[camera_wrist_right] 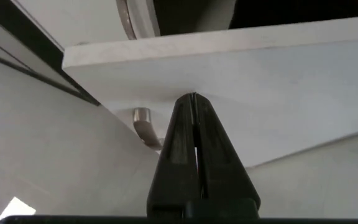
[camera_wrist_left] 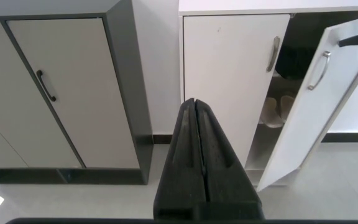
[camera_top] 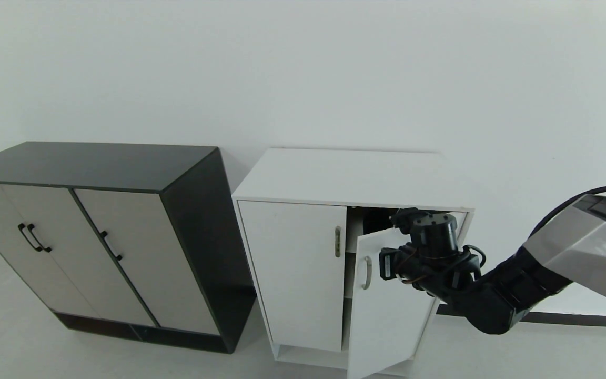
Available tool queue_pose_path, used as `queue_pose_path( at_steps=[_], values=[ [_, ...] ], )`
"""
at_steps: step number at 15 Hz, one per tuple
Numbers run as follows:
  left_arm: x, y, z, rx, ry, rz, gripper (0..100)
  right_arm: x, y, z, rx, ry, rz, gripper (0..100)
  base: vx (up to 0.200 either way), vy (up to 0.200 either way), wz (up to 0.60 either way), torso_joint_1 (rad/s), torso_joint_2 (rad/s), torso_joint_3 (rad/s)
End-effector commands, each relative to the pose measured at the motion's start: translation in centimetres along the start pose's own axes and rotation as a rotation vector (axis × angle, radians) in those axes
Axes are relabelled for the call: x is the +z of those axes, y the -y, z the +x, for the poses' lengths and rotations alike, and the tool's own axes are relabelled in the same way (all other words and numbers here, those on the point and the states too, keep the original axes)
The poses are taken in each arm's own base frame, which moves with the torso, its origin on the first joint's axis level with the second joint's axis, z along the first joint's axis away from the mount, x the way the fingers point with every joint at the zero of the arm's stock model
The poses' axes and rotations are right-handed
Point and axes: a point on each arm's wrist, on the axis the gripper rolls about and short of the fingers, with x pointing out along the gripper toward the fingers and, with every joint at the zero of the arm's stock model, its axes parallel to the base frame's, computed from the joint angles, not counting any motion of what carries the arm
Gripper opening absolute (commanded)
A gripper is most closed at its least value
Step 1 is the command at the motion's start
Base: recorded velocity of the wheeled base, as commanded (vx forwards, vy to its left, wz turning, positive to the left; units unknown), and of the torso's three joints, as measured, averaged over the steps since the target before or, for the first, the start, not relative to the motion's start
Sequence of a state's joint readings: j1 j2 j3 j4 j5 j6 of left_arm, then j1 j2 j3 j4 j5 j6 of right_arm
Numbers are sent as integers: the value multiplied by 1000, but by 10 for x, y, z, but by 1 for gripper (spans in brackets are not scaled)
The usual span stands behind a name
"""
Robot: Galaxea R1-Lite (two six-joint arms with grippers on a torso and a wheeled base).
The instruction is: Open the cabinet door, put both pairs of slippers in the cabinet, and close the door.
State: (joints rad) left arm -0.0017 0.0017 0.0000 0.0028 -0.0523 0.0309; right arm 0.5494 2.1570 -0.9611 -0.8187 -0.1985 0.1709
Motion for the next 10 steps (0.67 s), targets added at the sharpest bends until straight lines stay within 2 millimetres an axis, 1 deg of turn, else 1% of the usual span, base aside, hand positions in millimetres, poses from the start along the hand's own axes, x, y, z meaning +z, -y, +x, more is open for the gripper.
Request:
queue_pose_path(
  at_steps=[1,5,7,10],
  values=[
    [0,0,0,0,0,0,0,-7,4,13,-13,-12,7,0,0,0,0,0,0,0],
    [0,0,0,0,0,-2,0,-4,10,31,-33,10,55,0,0,0,0,0,0,0],
    [0,0,0,0,0,-3,0,1,9,37,-29,34,71,0,0,0,0,0,0,0],
    [0,0,0,0,0,-3,0,4,9,38,-29,44,78,0,0,0,0,0,0,0]
  ],
)
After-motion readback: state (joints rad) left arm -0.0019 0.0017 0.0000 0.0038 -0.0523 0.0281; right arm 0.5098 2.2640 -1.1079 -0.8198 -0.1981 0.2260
